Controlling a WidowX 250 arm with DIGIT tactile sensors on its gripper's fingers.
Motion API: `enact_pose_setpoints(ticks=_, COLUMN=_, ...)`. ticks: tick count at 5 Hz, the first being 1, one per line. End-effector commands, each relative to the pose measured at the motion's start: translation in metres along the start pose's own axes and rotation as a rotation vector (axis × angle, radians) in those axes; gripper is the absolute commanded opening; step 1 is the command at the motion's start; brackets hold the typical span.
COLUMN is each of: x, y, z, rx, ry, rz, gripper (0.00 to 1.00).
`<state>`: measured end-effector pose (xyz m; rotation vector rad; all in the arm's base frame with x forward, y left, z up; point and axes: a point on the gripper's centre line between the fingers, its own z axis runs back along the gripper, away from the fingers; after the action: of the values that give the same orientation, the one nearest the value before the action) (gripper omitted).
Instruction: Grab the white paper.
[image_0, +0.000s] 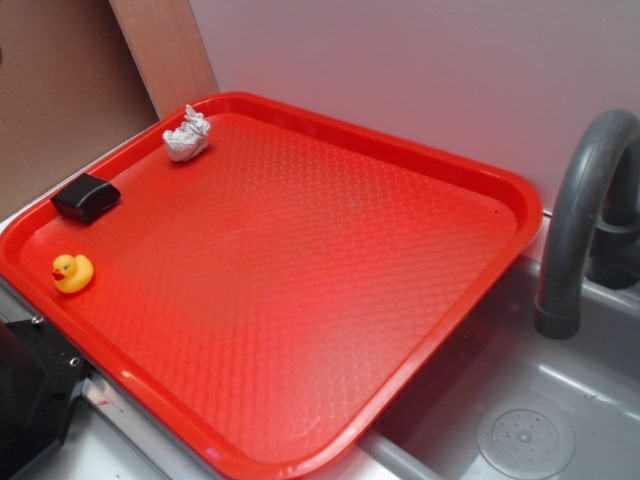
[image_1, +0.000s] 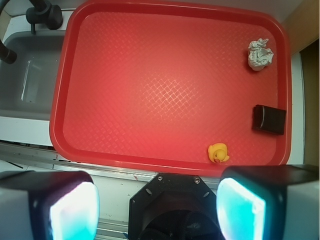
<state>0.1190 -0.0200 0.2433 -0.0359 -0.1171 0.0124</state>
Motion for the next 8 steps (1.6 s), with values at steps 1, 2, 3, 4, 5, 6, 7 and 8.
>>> enact_pose_setpoints(ticks=1, x=0.0, y=0.0, z=0.0, rx=0.0, ry=0.0, rz=0.0, gripper=1.0)
enact_pose_setpoints(ticks=2, x=0.025, y=0.013, z=-0.008, rx=0.013, ry=0.021, rz=0.18, gripper=1.0)
enact_pose_setpoints(ticks=3, x=0.047, y=0.037, z=-0.017, rx=-0.014, ry=0.021, rz=0.435, gripper=1.0)
enact_pose_setpoints(ticks=4, x=0.061, y=0.077, z=-0.035, rx=-0.062, ry=0.026, rz=0.691, gripper=1.0)
enact_pose_setpoints(ticks=5, x=0.073, y=0.109, z=-0.062, rx=-0.031, ry=-0.035, rz=0.935, gripper=1.0)
enact_pose_setpoints(ticks=6, x=0.079, y=0.129, z=-0.086, rx=-0.008, ry=-0.087, rz=1.18, gripper=1.0)
enact_pose_setpoints(ticks=7, x=0.087, y=0.141, z=-0.108, rx=0.028, ry=-0.118, rz=1.426, gripper=1.0)
enact_pose_setpoints(ticks=8, x=0.101, y=0.151, z=-0.128, rx=0.05, ry=-0.117, rz=1.527, gripper=1.0)
